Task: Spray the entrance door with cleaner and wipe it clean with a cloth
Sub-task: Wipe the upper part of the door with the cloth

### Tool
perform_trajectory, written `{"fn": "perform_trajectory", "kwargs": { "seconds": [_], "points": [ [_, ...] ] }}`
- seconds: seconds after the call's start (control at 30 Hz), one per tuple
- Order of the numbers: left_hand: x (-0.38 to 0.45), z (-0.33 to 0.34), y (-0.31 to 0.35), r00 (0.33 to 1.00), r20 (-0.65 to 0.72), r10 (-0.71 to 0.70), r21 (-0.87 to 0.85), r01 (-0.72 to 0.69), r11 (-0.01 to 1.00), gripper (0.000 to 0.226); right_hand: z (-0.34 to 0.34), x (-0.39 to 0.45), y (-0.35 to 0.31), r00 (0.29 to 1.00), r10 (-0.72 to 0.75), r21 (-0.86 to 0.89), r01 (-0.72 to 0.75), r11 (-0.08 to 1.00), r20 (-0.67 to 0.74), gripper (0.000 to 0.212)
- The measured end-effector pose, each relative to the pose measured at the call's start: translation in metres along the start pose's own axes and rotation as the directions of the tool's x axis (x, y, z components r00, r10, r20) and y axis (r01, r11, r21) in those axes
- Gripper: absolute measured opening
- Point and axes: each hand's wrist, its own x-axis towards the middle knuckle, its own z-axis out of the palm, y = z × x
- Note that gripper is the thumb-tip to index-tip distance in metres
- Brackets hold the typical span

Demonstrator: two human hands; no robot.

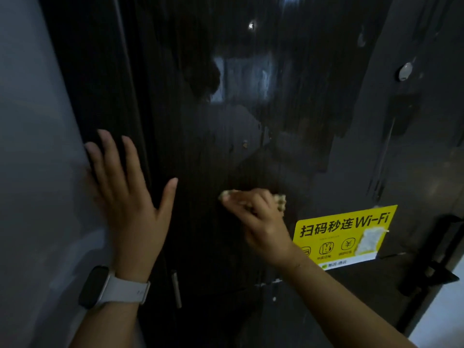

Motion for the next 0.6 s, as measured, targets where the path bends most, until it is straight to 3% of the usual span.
{"fn": "perform_trajectory", "kwargs": {
  "seconds": [0.03,0.1,0.2,0.27,0.37,0.47,0.53,0.6],
  "points": [
    [0.000,0.000,-0.001,1.000,0.006,0.005,0.002,-0.005,1.000,0.077,-0.006,0.000,0.009,1.000,0.000,-0.019,0.000,1.000,-0.004,0.049],
    [-0.001,0.000,-0.001,1.000,0.012,0.005,-0.017,-0.005,1.000,0.072,-0.020,0.008,0.028,0.970,0.132,-0.055,-0.146,0.988,-0.203,0.043],
    [0.000,0.000,0.001,1.000,0.006,0.004,-0.028,-0.004,1.000,0.072,-0.034,0.040,0.040,0.810,0.337,0.048,-0.359,0.932,-0.481,0.038],
    [0.000,0.000,-0.001,1.000,0.001,0.012,-0.041,-0.012,0.999,0.071,-0.020,0.053,0.023,0.795,0.362,0.092,-0.365,0.926,-0.487,0.043],
    [-0.001,-0.003,-0.005,0.999,0.021,0.032,-0.056,-0.030,0.998,0.070,0.008,0.036,-0.007,0.948,0.165,-0.006,-0.173,0.985,-0.272,0.048],
    [0.000,-0.006,-0.008,0.998,0.045,0.053,-0.064,-0.050,0.997,0.072,0.001,0.018,-0.003,0.997,0.011,-0.063,-0.016,0.998,-0.081,0.049],
    [0.000,-0.006,-0.010,0.997,0.054,0.058,-0.055,-0.055,0.997,0.073,-0.013,0.029,0.011,0.983,0.065,-0.113,-0.086,0.990,-0.173,0.041],
    [-0.001,-0.006,-0.011,0.997,0.063,0.054,-0.039,-0.052,0.998,0.074,-0.028,0.054,0.023,0.889,0.212,-0.061,-0.258,0.964,-0.405,0.032]
  ]
}}
